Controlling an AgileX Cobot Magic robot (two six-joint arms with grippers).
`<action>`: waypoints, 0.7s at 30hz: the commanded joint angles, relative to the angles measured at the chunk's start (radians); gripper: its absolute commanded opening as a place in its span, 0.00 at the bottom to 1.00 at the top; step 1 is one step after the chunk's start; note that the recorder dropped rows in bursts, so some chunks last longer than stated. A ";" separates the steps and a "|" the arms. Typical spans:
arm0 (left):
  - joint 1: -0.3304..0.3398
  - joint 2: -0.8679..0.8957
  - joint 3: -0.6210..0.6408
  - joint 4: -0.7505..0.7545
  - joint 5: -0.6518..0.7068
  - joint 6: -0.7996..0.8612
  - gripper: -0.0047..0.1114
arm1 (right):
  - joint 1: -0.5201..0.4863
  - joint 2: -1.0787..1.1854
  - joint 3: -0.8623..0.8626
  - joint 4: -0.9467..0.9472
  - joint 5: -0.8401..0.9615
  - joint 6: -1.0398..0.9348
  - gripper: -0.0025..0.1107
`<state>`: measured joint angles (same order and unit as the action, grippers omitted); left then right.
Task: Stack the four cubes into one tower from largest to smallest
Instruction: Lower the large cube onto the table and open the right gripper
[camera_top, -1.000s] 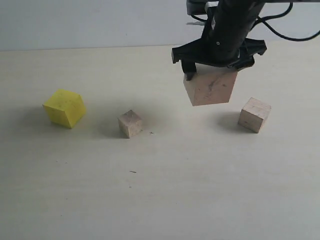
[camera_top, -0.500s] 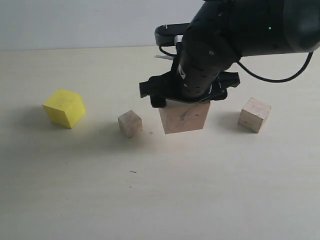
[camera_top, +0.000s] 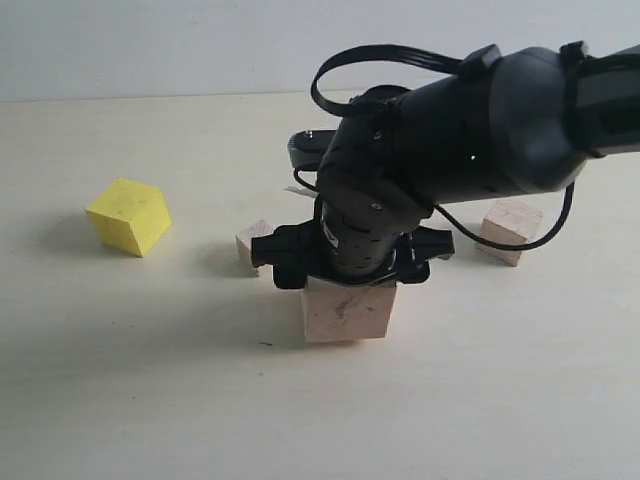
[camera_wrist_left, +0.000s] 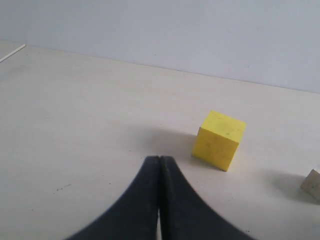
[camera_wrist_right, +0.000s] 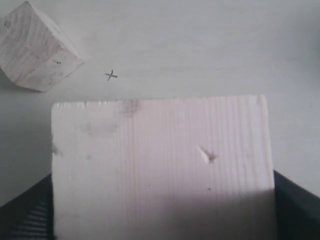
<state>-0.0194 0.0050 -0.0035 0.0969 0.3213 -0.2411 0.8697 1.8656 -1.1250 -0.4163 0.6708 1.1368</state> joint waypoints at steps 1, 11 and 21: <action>-0.002 -0.005 0.004 0.000 -0.009 -0.002 0.04 | 0.003 0.030 0.001 -0.011 -0.010 0.018 0.02; -0.002 -0.005 0.004 0.000 -0.009 -0.002 0.04 | 0.056 0.043 0.001 -0.178 -0.009 0.238 0.02; -0.002 -0.005 0.004 0.000 -0.009 -0.002 0.04 | 0.061 0.043 0.001 -0.183 -0.011 0.254 0.02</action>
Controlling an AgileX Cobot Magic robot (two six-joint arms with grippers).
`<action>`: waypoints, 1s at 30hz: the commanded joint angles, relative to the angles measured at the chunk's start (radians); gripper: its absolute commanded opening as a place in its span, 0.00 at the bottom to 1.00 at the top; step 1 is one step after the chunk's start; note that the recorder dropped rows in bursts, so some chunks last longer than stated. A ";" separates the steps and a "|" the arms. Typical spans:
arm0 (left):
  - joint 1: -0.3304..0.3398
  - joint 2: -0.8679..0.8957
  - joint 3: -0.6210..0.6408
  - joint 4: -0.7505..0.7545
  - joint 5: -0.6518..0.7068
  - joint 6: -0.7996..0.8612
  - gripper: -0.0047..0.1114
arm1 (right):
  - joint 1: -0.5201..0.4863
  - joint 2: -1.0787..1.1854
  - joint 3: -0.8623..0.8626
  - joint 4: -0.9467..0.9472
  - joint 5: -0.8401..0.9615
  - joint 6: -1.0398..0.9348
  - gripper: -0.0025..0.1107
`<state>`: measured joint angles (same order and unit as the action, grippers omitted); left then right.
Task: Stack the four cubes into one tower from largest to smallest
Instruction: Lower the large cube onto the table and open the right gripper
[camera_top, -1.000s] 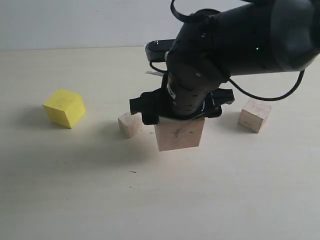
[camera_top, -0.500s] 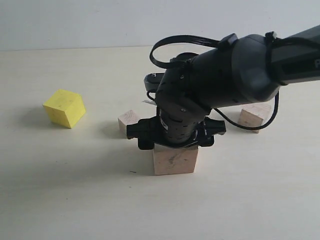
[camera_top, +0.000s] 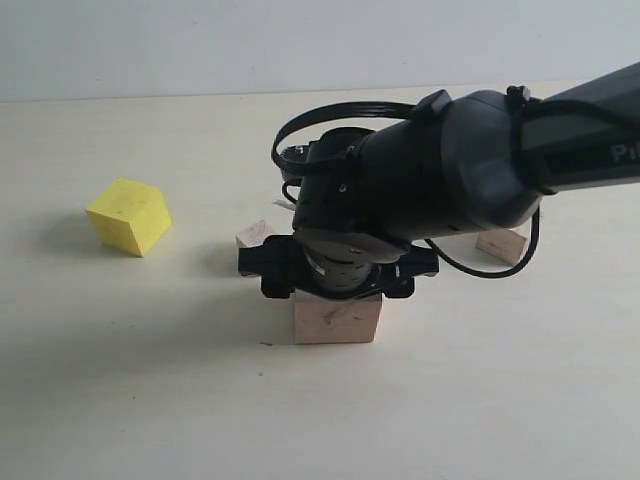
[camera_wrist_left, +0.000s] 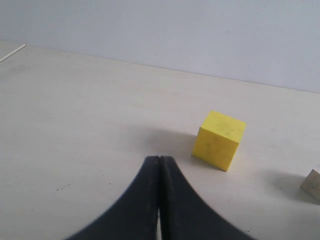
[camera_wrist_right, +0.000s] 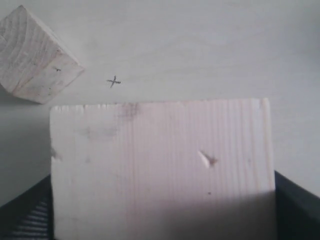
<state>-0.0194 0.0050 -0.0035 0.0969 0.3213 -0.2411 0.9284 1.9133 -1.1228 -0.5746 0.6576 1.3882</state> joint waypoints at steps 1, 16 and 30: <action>-0.002 -0.005 0.004 0.000 -0.009 -0.002 0.04 | 0.002 -0.002 -0.001 -0.023 0.002 0.001 0.02; -0.002 -0.005 0.004 0.000 -0.009 -0.002 0.04 | 0.002 0.023 -0.001 -0.006 -0.002 -0.021 0.13; -0.002 -0.005 0.004 0.000 -0.009 -0.002 0.04 | 0.002 -0.005 -0.001 -0.004 -0.017 -0.045 0.84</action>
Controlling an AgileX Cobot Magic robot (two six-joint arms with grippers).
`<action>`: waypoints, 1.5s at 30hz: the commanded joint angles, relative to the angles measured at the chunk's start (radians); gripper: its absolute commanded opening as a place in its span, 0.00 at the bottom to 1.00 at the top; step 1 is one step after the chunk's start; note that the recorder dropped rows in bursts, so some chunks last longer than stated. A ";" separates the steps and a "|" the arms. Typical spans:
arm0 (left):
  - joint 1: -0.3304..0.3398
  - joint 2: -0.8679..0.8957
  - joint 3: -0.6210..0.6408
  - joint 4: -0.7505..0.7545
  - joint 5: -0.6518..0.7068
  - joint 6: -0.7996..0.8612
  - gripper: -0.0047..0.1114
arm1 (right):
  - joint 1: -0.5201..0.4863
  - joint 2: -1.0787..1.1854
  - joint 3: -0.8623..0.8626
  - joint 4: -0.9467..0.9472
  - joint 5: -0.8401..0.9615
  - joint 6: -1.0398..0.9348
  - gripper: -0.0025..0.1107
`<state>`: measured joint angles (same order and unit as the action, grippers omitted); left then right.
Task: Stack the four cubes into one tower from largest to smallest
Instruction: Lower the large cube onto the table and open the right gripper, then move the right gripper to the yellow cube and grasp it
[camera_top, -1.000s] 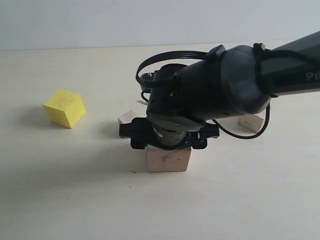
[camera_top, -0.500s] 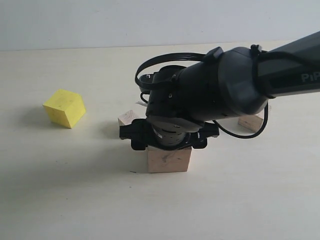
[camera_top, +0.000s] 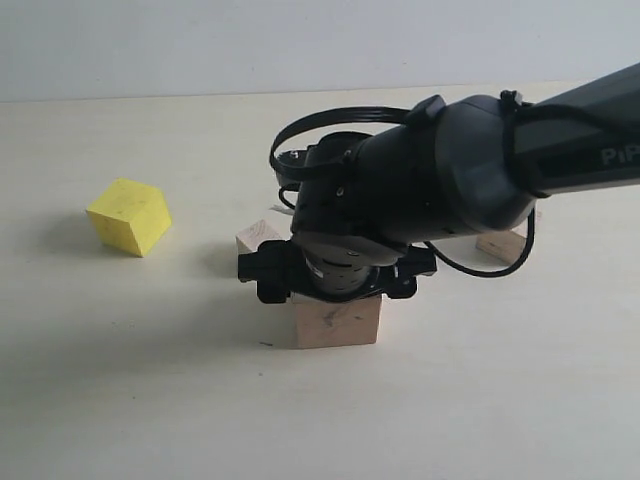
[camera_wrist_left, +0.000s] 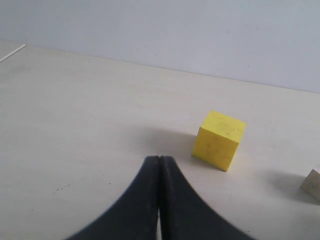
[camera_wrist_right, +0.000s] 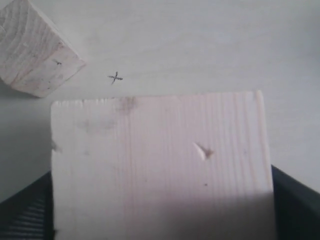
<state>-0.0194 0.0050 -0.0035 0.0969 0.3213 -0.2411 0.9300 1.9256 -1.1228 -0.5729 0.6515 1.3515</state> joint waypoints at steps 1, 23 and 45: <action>-0.002 -0.005 0.004 0.000 -0.009 -0.002 0.04 | 0.000 -0.022 -0.001 -0.006 -0.011 -0.010 0.85; -0.002 -0.005 0.004 0.000 -0.009 -0.002 0.04 | 0.000 -0.224 -0.001 0.003 -0.005 -0.273 0.85; -0.002 -0.005 0.004 0.000 -0.009 -0.002 0.04 | -0.002 -0.265 -0.014 0.171 0.035 -0.691 0.85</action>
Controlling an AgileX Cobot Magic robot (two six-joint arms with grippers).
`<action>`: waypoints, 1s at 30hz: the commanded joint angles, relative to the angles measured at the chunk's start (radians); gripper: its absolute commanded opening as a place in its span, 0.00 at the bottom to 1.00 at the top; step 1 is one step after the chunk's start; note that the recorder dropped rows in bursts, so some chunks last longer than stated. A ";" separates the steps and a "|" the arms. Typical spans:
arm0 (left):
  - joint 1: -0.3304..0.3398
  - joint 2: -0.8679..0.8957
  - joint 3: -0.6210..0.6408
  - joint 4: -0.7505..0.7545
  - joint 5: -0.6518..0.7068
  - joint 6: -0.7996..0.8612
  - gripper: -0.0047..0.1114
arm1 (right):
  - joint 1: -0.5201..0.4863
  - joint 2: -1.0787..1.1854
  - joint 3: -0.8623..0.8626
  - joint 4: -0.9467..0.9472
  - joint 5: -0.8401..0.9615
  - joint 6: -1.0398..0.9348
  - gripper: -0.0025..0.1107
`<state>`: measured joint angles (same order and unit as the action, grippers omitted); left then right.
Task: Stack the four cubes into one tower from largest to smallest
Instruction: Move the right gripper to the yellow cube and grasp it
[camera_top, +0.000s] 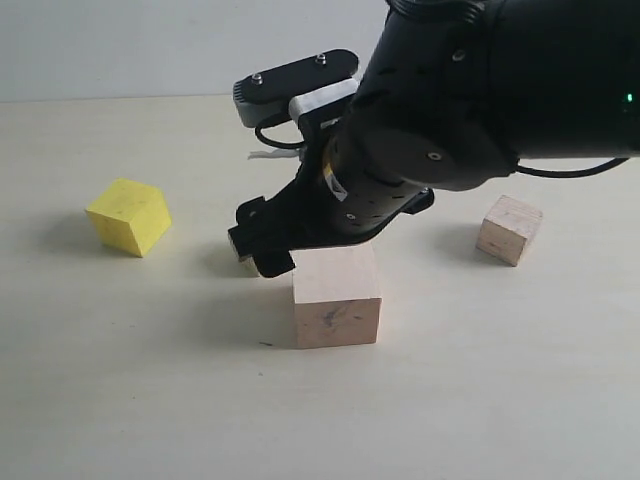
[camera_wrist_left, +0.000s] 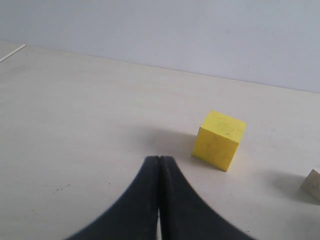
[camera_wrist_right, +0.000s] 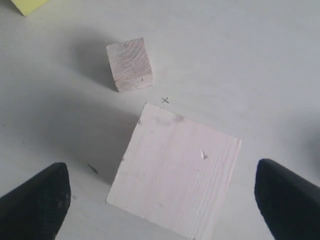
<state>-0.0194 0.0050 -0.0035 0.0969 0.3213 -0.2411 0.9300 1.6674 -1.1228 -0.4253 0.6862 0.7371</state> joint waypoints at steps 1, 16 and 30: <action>-0.002 -0.005 0.004 0.000 -0.009 -0.002 0.04 | -0.002 -0.007 -0.028 0.043 0.001 -0.116 0.85; -0.002 -0.005 0.004 0.000 -0.009 -0.002 0.04 | -0.002 0.233 -0.490 0.303 0.138 -0.609 0.85; -0.002 -0.005 0.004 0.000 -0.009 -0.002 0.04 | -0.095 0.638 -1.021 0.602 0.303 -0.799 0.85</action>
<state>-0.0194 0.0050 -0.0035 0.0969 0.3213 -0.2411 0.8535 2.2429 -2.0574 0.1426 0.9600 -0.0389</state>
